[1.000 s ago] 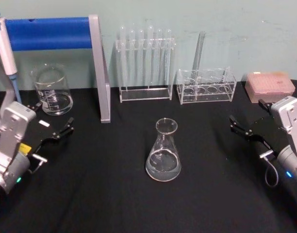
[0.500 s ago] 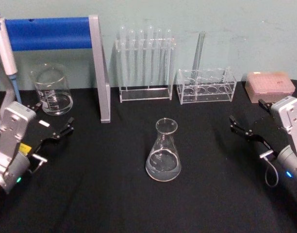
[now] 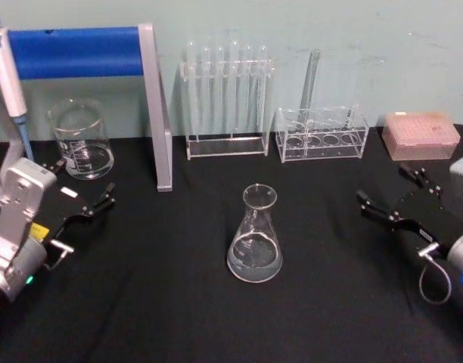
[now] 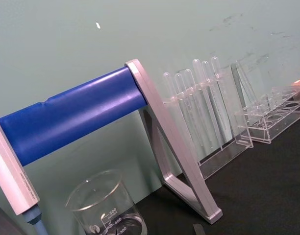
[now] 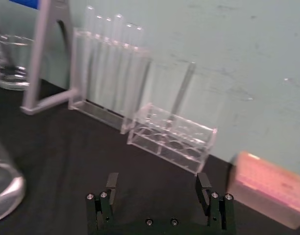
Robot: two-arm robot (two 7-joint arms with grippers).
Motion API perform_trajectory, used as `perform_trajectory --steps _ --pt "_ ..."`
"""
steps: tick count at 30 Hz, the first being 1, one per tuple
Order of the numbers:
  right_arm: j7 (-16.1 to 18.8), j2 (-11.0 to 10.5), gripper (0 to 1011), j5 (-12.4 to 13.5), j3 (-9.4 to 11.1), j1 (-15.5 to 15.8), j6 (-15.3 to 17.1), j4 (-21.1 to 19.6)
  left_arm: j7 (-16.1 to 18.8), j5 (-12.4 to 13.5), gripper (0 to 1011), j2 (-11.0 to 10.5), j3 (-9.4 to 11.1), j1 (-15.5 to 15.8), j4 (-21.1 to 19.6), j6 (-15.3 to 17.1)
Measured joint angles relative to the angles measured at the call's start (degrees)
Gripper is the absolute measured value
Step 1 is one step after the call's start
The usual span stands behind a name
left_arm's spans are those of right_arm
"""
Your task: Grasp the erlenmeyer flask with one hand, shake it three times, then place it back.
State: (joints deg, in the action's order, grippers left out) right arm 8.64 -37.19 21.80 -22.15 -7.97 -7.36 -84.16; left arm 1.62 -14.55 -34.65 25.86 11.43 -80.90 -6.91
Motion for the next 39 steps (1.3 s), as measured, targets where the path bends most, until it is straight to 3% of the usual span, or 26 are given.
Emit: perform_trajectory --steps 8,14,24,39 --pt "9.11 -2.89 1000 5.43 1.51 3.55 0.54 -4.57 0.0 0.0 1001 0.0 0.0 0.0 0.0 0.0" --pt "15.26 -3.05 1000 7.81 1.07 3.47 0.46 -5.24 0.0 0.0 1001 0.0 0.0 0.0 0.0 0.0" --pt "25.33 -0.11 1000 10.11 -1.2 -0.23 0.75 -2.18 0.0 0.0 1001 0.0 0.0 0.0 0.0 0.0" --pt "33.19 6.35 1000 8.26 -5.79 -8.71 0.58 6.57 0.0 0.0 1001 0.0 0.0 0.0 0.0 0.0"
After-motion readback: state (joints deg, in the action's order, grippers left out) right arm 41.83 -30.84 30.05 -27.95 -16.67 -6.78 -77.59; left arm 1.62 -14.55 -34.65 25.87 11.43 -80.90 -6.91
